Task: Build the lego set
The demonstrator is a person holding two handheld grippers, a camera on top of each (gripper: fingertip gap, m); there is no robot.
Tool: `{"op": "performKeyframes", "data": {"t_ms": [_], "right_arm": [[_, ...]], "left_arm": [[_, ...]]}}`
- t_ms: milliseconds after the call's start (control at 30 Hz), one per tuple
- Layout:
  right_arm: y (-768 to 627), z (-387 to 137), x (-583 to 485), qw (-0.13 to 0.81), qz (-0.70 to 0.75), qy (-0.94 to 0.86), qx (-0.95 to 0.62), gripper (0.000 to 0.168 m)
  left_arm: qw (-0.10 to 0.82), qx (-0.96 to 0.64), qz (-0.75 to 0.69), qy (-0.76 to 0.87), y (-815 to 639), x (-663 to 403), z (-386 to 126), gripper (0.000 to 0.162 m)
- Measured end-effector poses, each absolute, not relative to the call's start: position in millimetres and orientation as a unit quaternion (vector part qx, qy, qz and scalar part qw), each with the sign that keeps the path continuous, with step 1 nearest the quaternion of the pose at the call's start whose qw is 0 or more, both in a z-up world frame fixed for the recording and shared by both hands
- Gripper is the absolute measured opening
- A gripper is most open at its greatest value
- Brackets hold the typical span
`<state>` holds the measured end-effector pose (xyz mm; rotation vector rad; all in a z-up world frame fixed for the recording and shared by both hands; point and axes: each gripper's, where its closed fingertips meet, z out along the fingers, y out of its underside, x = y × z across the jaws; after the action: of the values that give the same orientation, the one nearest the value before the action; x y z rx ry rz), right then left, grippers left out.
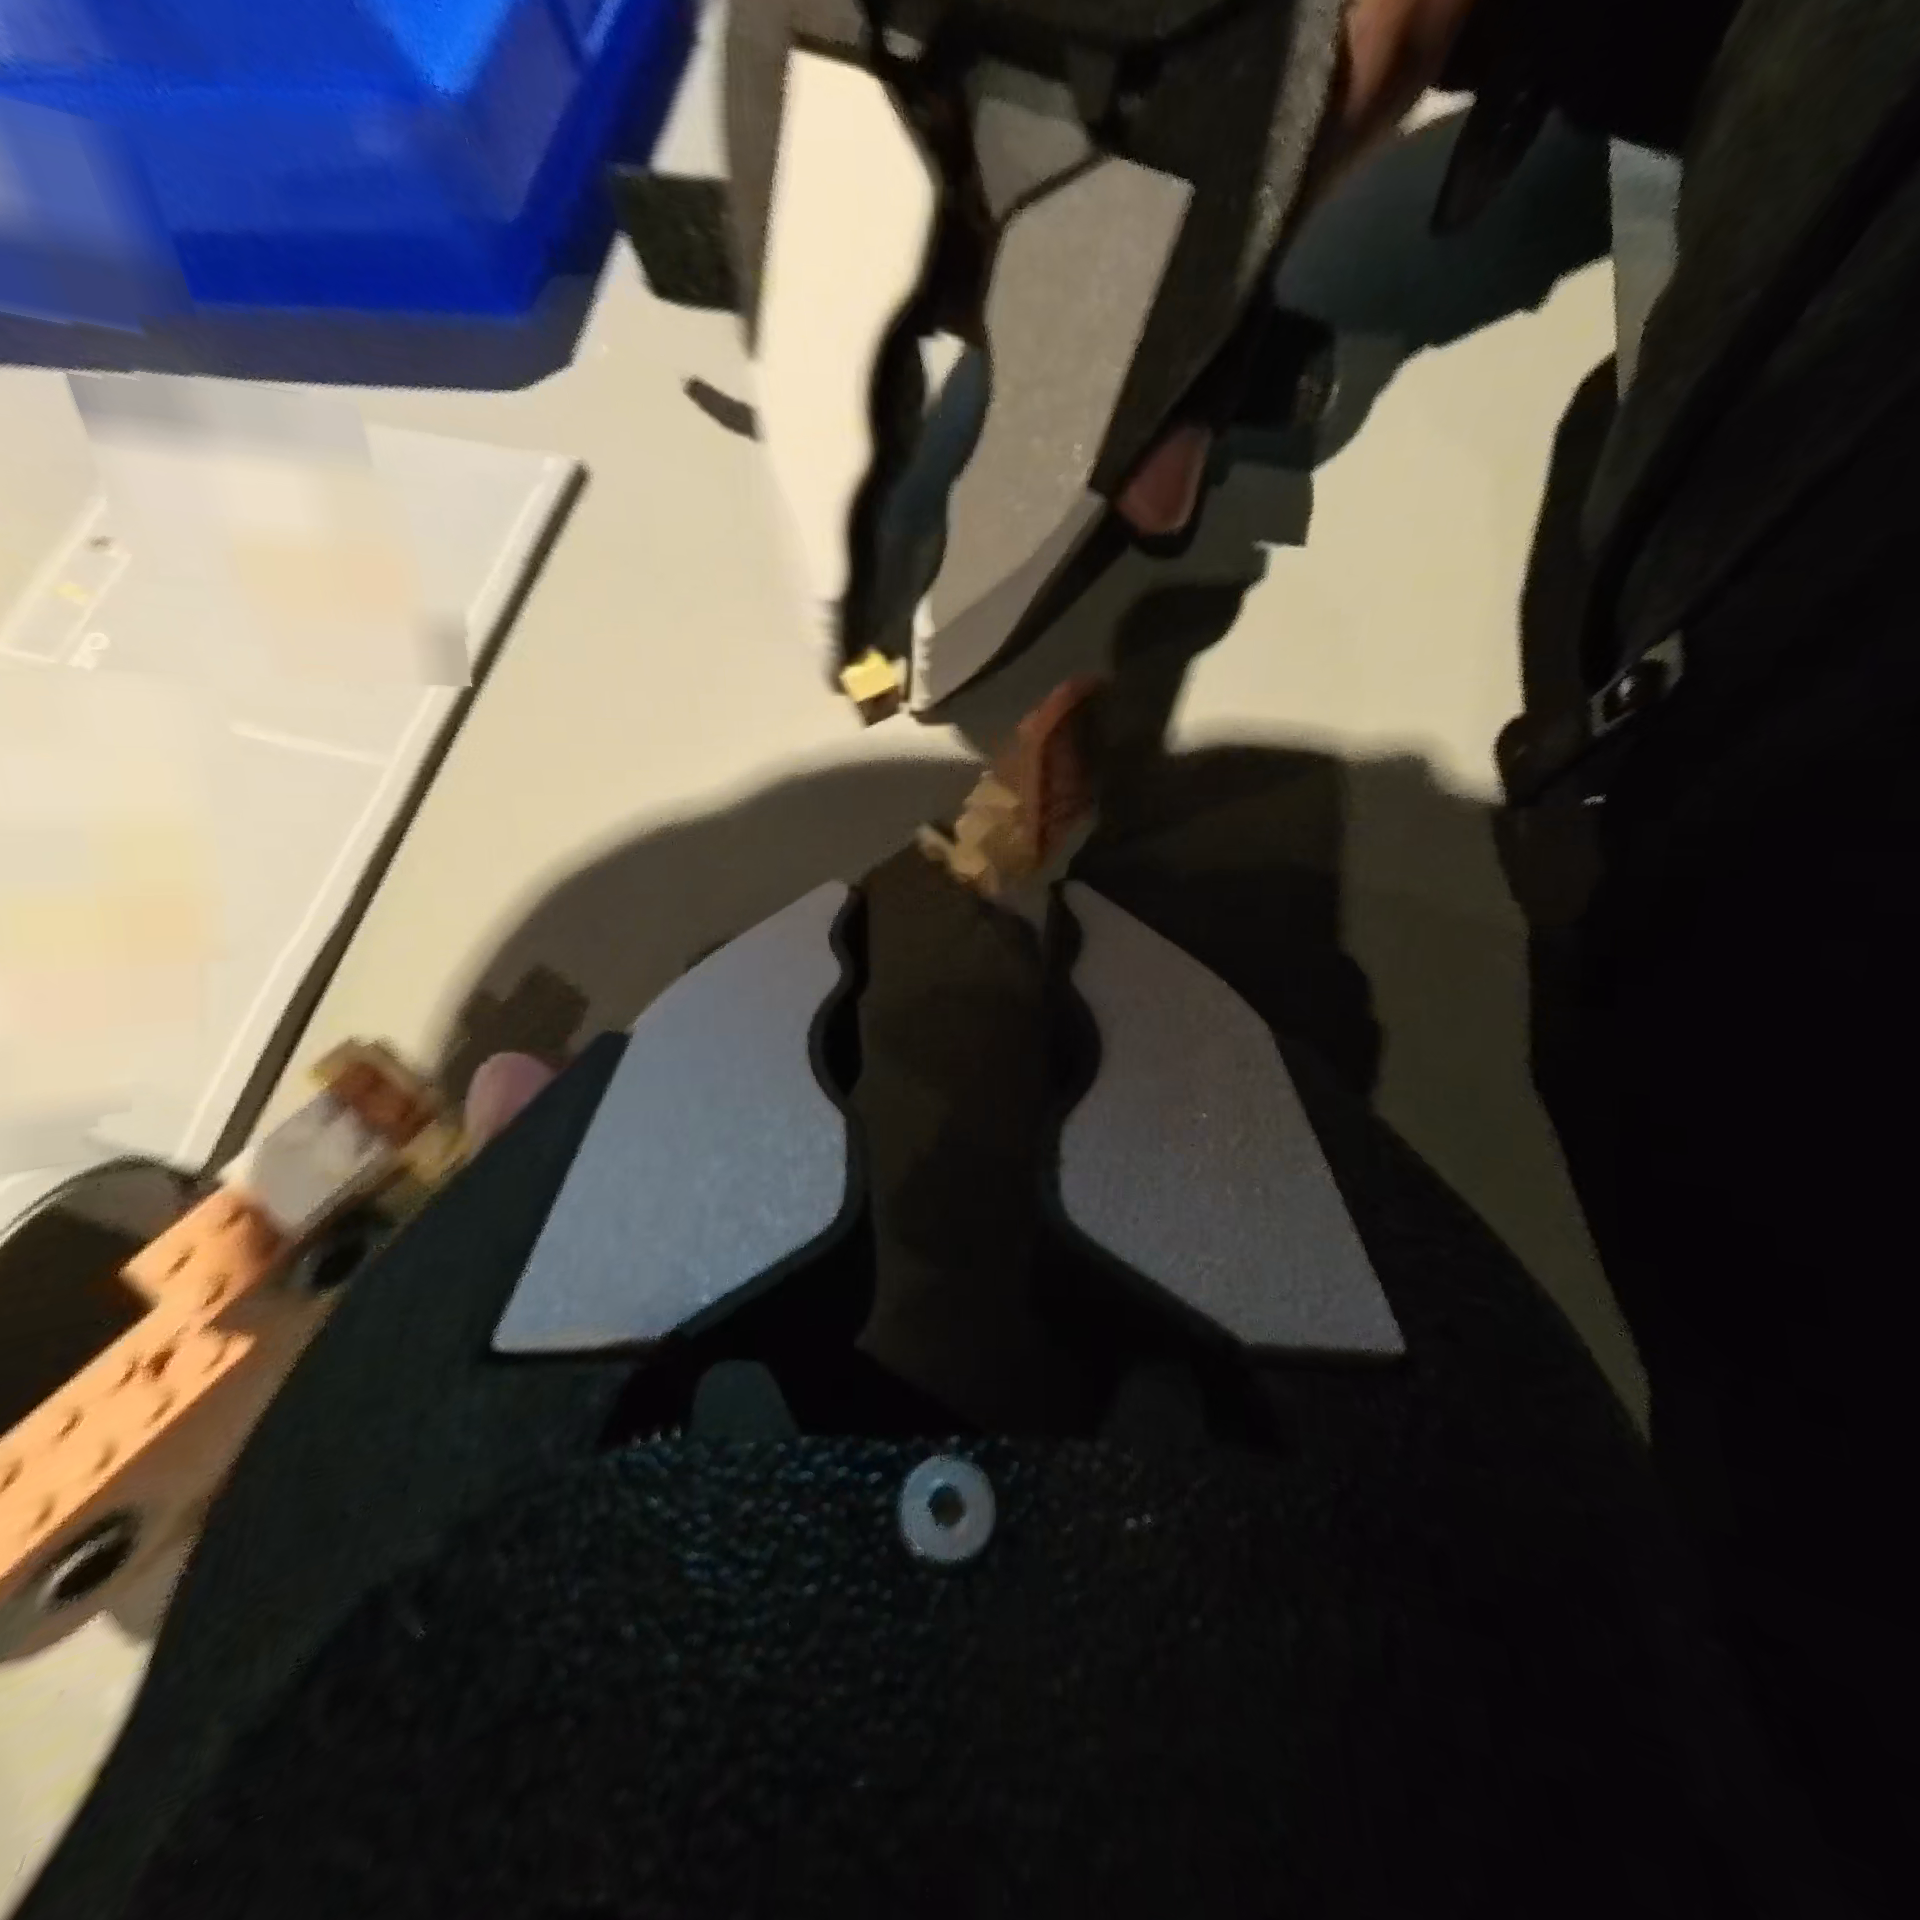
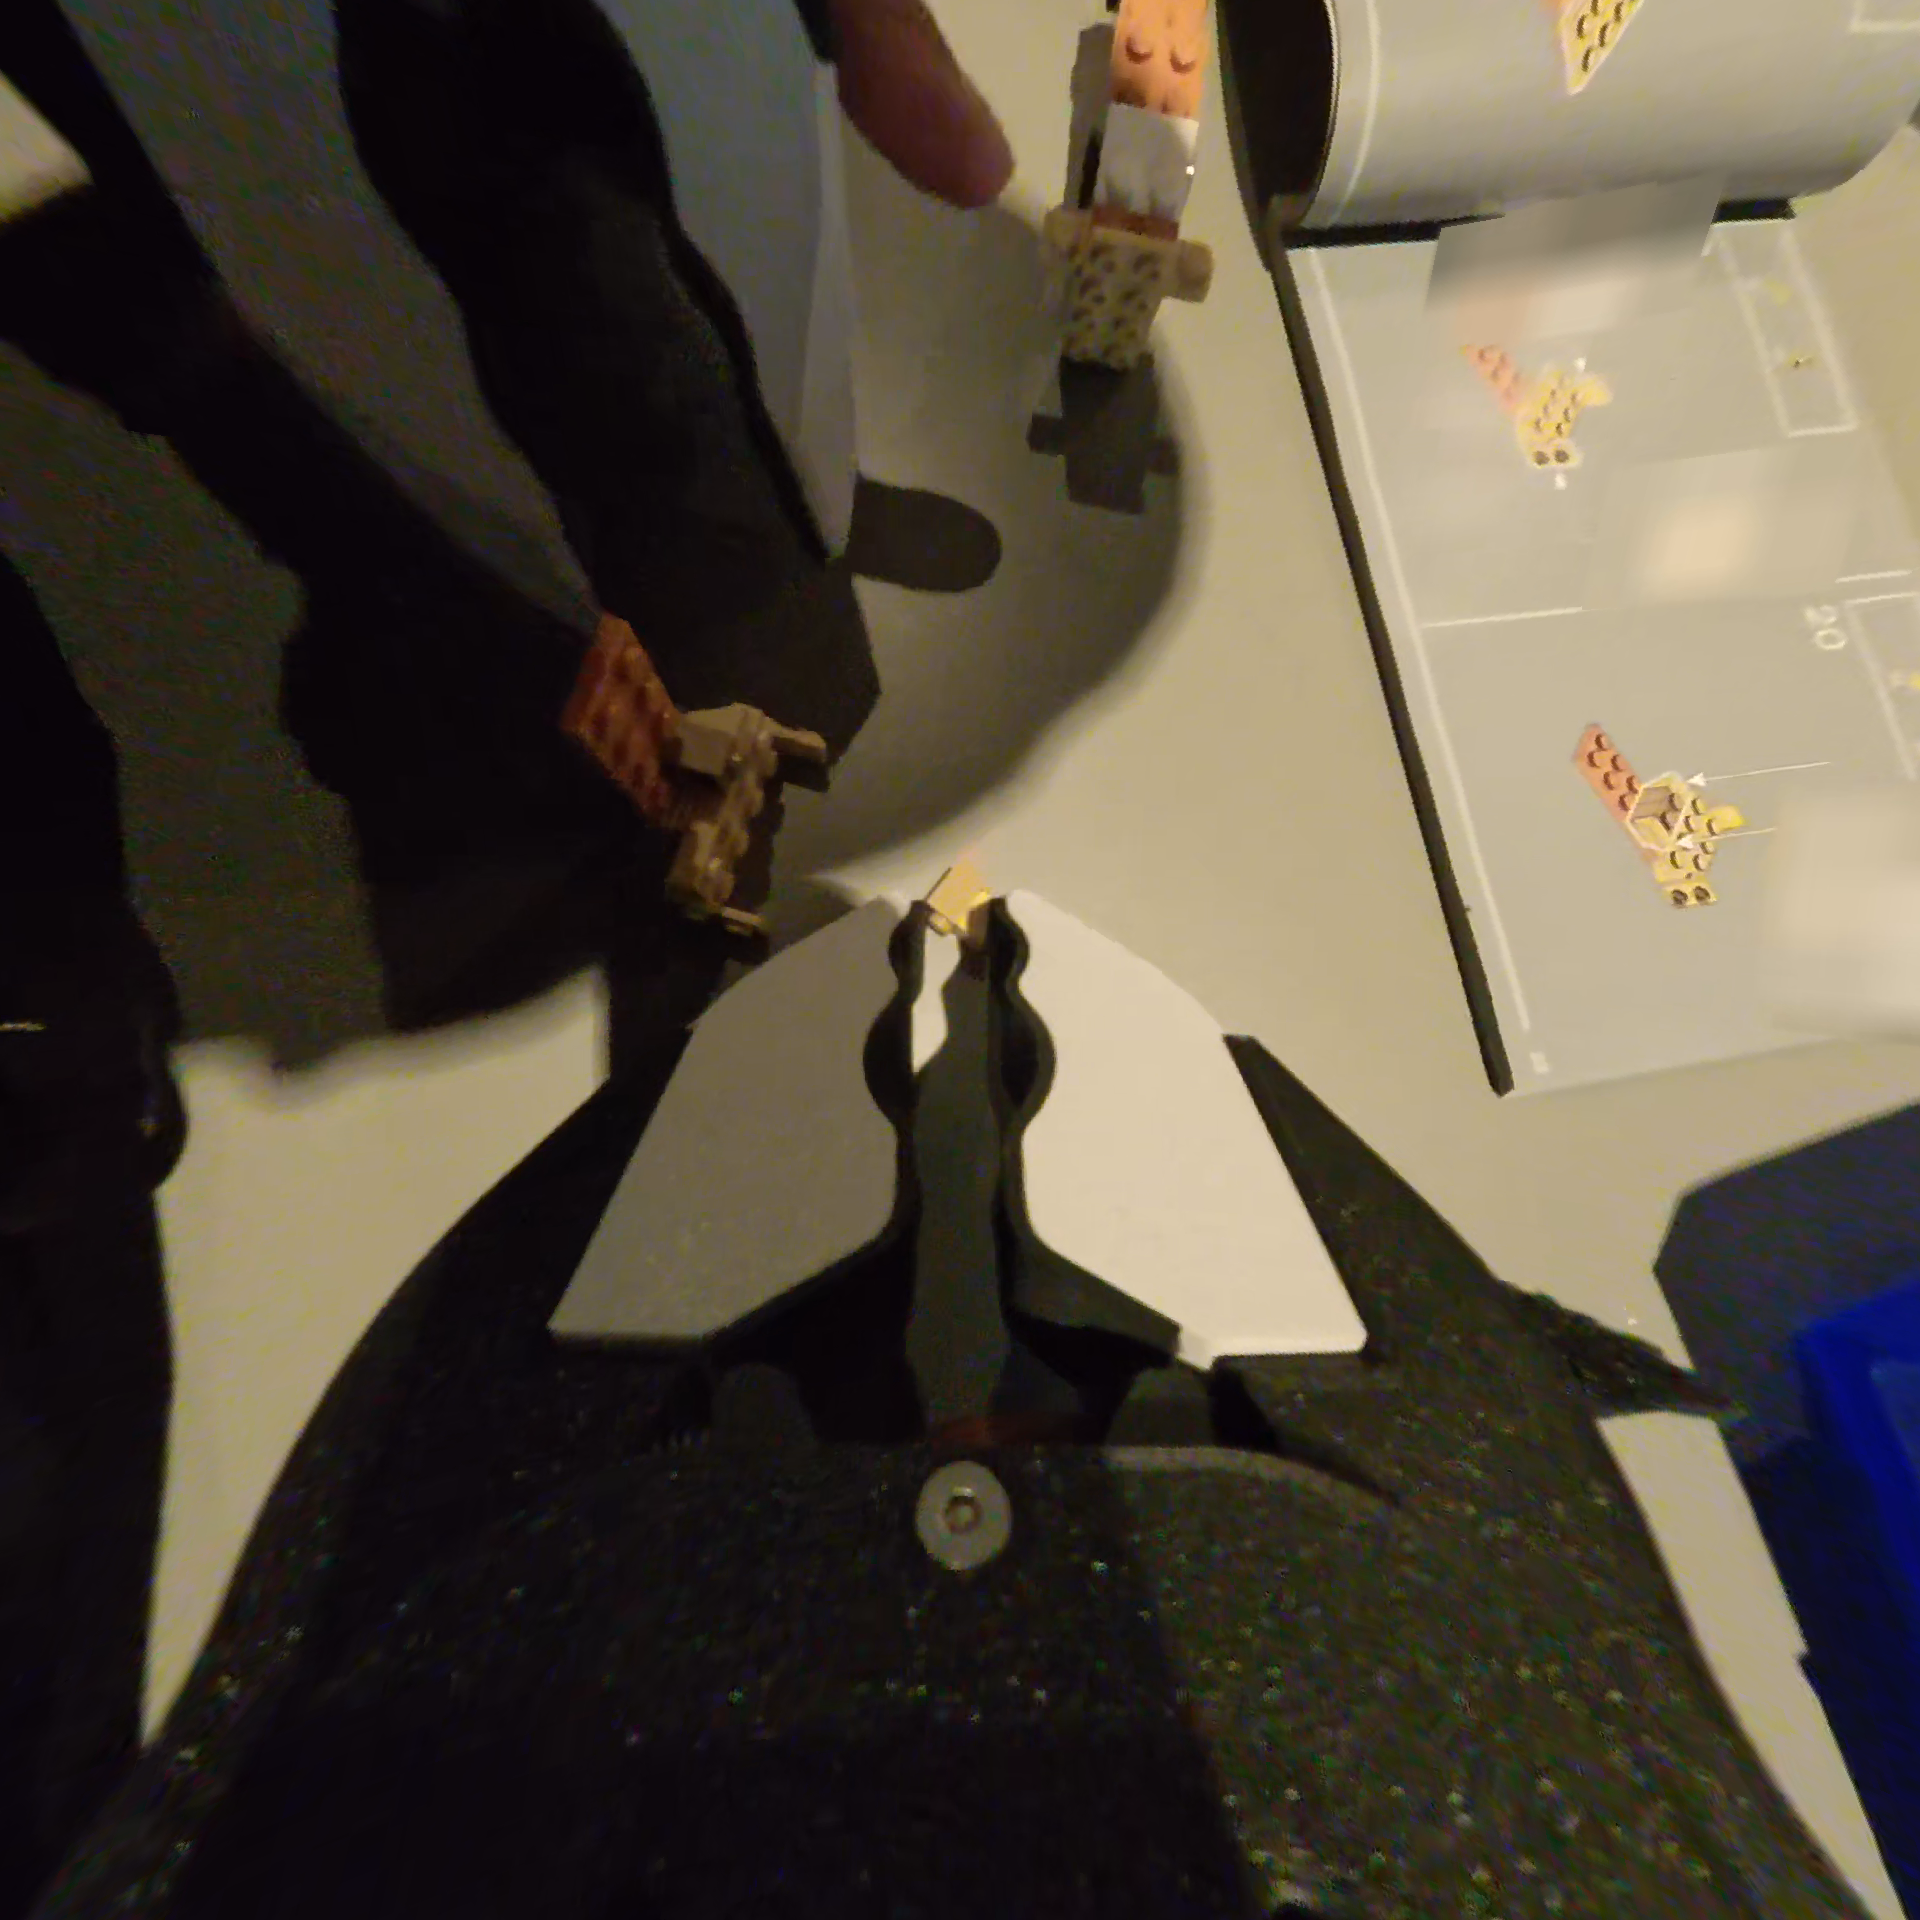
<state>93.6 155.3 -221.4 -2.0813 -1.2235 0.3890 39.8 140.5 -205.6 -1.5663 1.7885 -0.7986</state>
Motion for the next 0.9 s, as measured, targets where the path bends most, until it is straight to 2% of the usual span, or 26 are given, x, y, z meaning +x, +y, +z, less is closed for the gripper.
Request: {"op": "performKeyframes", "data": {"t_ms": [133, 267, 367, 500, 733, 900], "right_arm": [[157.5, -217.1, 90.7, 0.355, 0.156, -0.476, -0.789, 0.011], [169.2, -190.9, 84.3, 0.453, 0.141, -0.481, -0.737, 0.011], [179.2, -168.3, 83.9, 0.543, 0.076, -0.491, -0.677, 0.011], [179.3, -148.1, 81.2, 0.608, 0.016, -0.503, -0.613, 0.011], [173.2, -139.7, 77.7, 0.637, 0.000, -0.509, -0.579, 0.011], [171.3, -141.4, 75.1, 0.637, 0.008, -0.513, -0.576, 0.012]], "left_arm": [[0.333, -0.610, -0.328, 0.639, 157.1, 35.5, -187.8, 0.031], [0.360, -0.631, -0.375, 0.576, 175.6, 41.1, -161.9, 0.028], [0.338, -0.651, -0.441, 0.516, 179.8, 53.0, -147.9, 0.026], [0.287, -0.660, -0.517, 0.463, 172.5, 71.4, -140.8, 0.025], [0.248, -0.667, -0.557, 0.427, 164.8, 85.5, -142.0, 0.022], [0.251, -0.662, -0.564, 0.425, 163.7, 85.7, -141.3, 0.008]]}}
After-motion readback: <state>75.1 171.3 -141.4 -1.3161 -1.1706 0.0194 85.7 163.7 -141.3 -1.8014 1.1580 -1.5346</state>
